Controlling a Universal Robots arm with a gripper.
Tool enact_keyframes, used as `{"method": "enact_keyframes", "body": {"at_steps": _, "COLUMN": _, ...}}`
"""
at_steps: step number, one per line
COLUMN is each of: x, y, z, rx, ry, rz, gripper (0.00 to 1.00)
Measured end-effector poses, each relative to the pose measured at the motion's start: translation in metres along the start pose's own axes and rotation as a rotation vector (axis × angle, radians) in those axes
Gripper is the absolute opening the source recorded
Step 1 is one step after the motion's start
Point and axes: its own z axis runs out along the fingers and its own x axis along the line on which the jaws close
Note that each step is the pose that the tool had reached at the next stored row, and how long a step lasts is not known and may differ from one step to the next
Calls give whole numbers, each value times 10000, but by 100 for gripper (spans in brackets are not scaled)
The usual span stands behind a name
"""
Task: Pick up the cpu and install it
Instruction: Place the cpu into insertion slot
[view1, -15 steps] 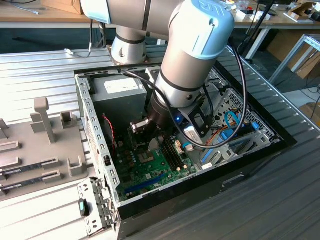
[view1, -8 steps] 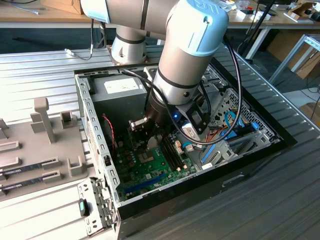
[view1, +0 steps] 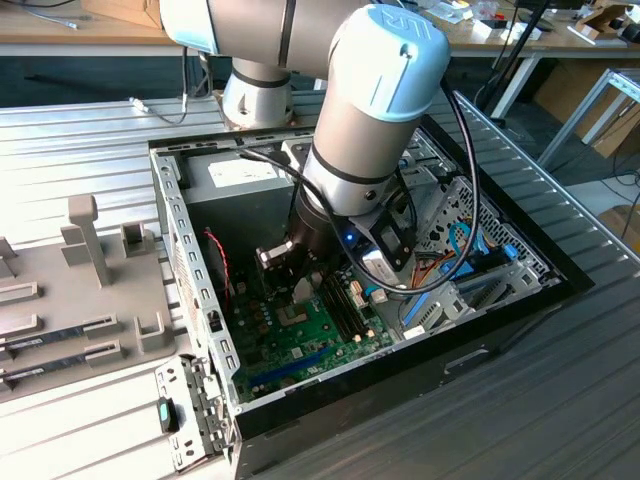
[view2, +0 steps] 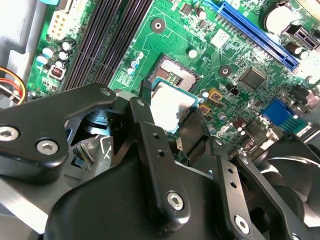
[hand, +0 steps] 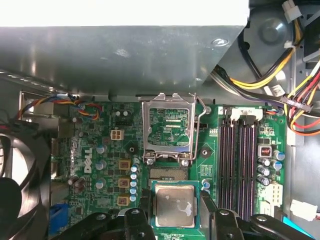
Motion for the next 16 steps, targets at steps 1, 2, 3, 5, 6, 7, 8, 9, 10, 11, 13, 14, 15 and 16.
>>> {"method": "enact_keyframes", "body": {"at_steps": 1, "x": -1, "y": 0, "z": 9, "rx": 0, "ry": -1, "rz": 0, "gripper": 47}}
{"method": "enact_keyframes", "body": {"at_steps": 2, "x": -1, "y": 0, "z": 19, "rx": 1, "ry": 0, "rz": 0, "gripper": 47}}
{"method": "enact_keyframes", "body": {"at_steps": 3, "x": -1, "y": -1, "z": 28, "rx": 1, "ry": 0, "rz": -1, "gripper": 47}}
{"method": "enact_keyframes", "body": {"at_steps": 5, "x": 5, "y": -1, "z": 48, "rx": 1, "ry": 0, "rz": 2, "gripper": 47}}
{"method": "enact_keyframes", "body": {"at_steps": 6, "x": 6, "y": -1, "z": 55, "rx": 0, "ry": -1, "rz": 0, "gripper": 47}}
{"method": "enact_keyframes", "body": {"at_steps": 7, "x": 9, "y": -1, "z": 66, "rx": 1, "ry": 0, "rz": 0, "gripper": 47}}
{"method": "enact_keyframes", "body": {"at_steps": 8, "x": 9, "y": -1, "z": 82, "rx": 2, "ry": 0, "rz": -1, "gripper": 47}}
{"method": "enact_keyframes", "body": {"at_steps": 9, "x": 9, "y": -2, "z": 101, "rx": 9, "ry": 0, "rz": 0, "gripper": 47}}
{"method": "enact_keyframes", "body": {"at_steps": 10, "x": 12, "y": -2, "z": 113, "rx": 14, "ry": 0, "rz": 2, "gripper": 47}}
{"method": "enact_keyframes", "body": {"at_steps": 11, "x": 17, "y": -2, "z": 122, "rx": 17, "ry": 0, "rz": 4, "gripper": 47}}
{"method": "enact_keyframes", "body": {"at_steps": 13, "x": 29, "y": -2, "z": 143, "rx": 26, "ry": 0, "rz": 81, "gripper": 47}}
{"method": "enact_keyframes", "body": {"at_steps": 14, "x": 30, "y": -2, "z": 151, "rx": 25, "ry": -2, "rz": 163, "gripper": 47}}
{"method": "enact_keyframes", "body": {"at_steps": 15, "x": 32, "y": -2, "z": 166, "rx": 19, "ry": -6, "rz": 345, "gripper": 47}}
{"method": "enact_keyframes", "body": {"at_steps": 16, "x": 34, "y": -2, "z": 173, "rx": 19, "ry": -8, "rz": 442, "gripper": 47}}
